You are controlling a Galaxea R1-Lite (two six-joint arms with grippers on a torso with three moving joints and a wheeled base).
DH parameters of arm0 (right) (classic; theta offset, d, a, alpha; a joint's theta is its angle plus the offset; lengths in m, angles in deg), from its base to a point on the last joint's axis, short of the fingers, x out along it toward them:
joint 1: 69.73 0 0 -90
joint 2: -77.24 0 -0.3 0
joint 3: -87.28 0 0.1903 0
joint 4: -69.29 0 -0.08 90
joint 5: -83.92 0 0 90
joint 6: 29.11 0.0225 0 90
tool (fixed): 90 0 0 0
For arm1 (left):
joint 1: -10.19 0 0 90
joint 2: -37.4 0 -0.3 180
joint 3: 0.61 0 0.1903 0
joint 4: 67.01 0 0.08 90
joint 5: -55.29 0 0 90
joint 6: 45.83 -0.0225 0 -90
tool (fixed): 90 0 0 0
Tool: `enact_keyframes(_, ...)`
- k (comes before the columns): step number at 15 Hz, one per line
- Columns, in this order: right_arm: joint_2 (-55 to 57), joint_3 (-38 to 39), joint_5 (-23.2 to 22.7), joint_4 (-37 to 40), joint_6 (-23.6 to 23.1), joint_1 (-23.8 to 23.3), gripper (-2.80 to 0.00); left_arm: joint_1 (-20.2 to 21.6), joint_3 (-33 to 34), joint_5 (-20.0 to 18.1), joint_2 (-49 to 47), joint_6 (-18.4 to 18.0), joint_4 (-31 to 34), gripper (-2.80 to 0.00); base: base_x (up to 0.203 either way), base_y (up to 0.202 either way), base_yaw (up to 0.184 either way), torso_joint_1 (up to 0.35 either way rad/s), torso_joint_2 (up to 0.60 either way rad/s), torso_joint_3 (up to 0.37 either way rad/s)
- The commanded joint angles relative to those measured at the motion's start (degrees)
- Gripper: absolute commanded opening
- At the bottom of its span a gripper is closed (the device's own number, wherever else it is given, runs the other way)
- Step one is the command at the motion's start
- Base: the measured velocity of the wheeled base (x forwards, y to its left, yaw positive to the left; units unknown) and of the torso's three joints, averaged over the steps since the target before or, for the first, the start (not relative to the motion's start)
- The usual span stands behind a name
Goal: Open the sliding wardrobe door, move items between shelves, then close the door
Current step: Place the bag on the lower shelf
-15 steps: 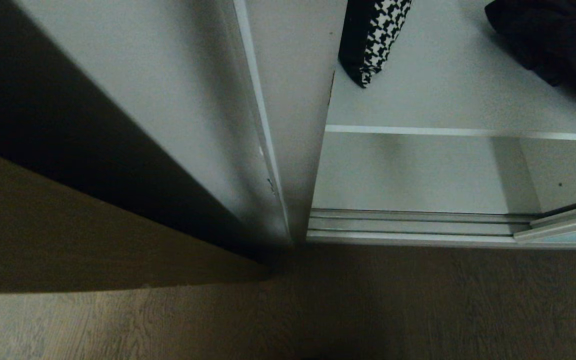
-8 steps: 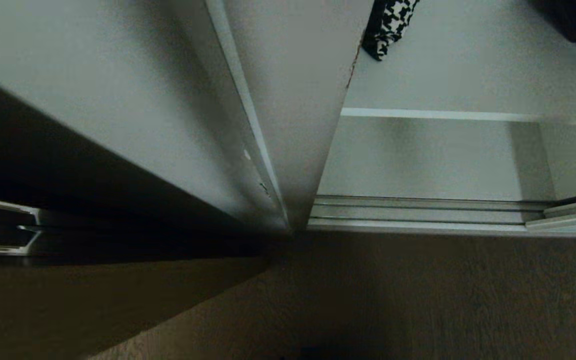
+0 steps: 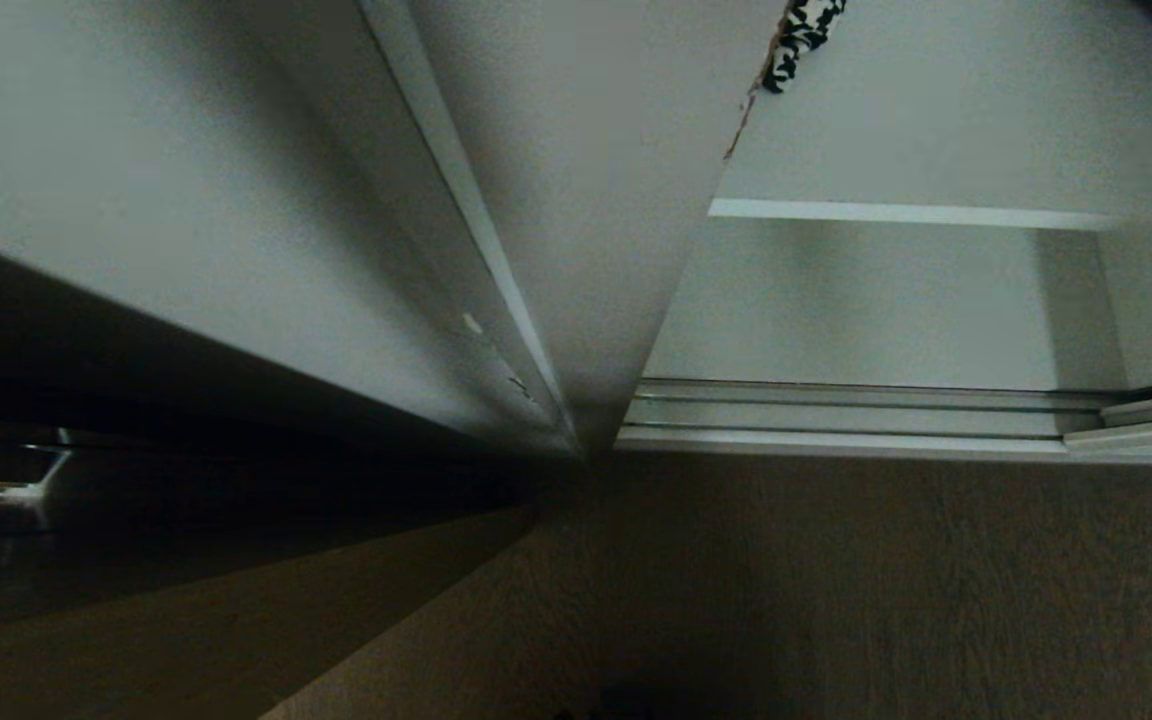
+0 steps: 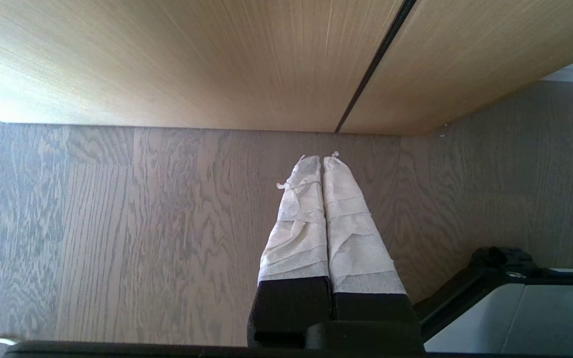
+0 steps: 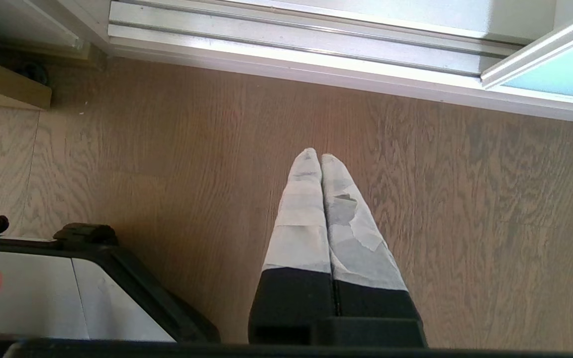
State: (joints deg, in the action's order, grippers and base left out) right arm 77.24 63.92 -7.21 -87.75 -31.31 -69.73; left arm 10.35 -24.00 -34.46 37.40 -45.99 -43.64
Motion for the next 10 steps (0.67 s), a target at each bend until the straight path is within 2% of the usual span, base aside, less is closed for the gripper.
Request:
enact_keyframes(1,-0.09,0.00,-0.02,-0.02,0.00,0.00,-2.80,0.02,0.02,0.02,-0.09,-0.01,-0.01,-2.80,0.000,0.000,0.000,0.000,0.00,0.000)
enact_keyframes(10,-0.16,0.00,0.15,0.06,-0.73,0.00,-2.80,0.02,0.02,0.02,-0.09,-0.01,-0.01,-2.80,0.000,0.000,0.000,0.000,0.00,0.000)
